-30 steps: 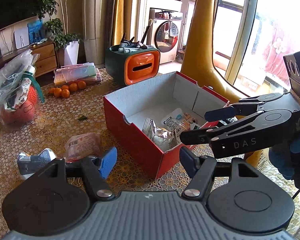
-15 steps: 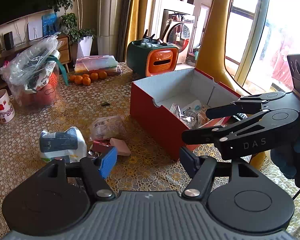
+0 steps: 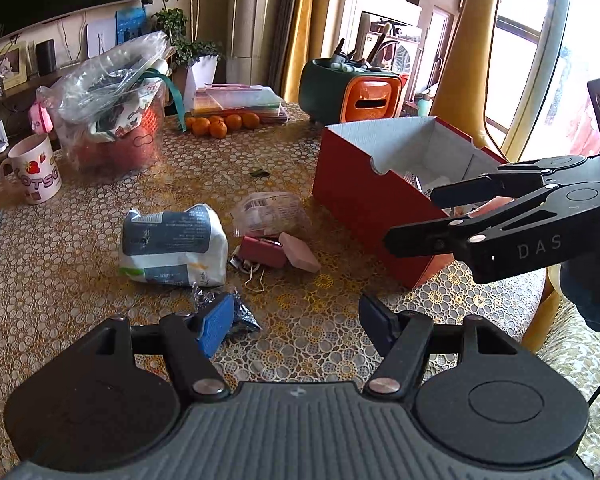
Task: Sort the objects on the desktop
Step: 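Move both tools back to the table, left tool approaching the black bag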
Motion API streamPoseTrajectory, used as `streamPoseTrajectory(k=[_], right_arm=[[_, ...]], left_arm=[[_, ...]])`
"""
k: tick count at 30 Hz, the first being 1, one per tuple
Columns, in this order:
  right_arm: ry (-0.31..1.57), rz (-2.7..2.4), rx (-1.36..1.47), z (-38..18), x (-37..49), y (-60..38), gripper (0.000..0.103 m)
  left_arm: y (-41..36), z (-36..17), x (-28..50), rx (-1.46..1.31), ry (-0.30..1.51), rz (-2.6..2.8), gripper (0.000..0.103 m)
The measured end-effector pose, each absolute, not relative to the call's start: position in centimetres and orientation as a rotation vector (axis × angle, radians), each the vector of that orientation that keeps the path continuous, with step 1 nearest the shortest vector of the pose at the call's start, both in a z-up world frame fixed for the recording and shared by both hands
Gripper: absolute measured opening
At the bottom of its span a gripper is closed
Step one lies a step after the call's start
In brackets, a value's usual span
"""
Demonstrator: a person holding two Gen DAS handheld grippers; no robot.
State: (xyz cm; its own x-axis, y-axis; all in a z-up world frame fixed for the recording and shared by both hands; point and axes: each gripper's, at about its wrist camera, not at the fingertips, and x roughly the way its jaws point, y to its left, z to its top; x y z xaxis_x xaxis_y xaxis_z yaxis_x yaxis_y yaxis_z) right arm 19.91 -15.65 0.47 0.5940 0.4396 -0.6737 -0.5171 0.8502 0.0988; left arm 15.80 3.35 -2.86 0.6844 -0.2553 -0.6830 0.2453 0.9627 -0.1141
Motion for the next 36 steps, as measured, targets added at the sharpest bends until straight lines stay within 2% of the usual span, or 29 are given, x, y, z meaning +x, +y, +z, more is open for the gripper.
streamPoseTrajectory(k=[2, 10, 13, 22, 36], right_arm=[[0.761, 0.563, -0.116, 0.0, 20.2, -15.3, 0.084], [0.798, 0.577, -0.132, -2.0, 21.5, -13.3, 0.084], [0.814, 0.58, -0.145, -2.9, 22.0, -12.5, 0.084], [0.859, 0.564, -0.168, -5.6, 24.4, -10.5, 0.084], [0.929, 0.506, -0.186, -9.2, 28.2, -9.6, 0.077]], left_arm=[[3.8, -3.6, 16.0, -0.029, 0.777, -0.274, 0.078], [5.1, -6.4, 17.0, -0.063, 0.796, -0.224, 0.088], [5.6, -7.4, 17.9, -0.057, 0.794, -0.196, 0.099], [6.1, -10.3, 20.5, -0.052, 0.82, -0.184, 0.1], [6.1, -12.0, 23.0, -0.054, 0.84, -0.183, 0.1]])
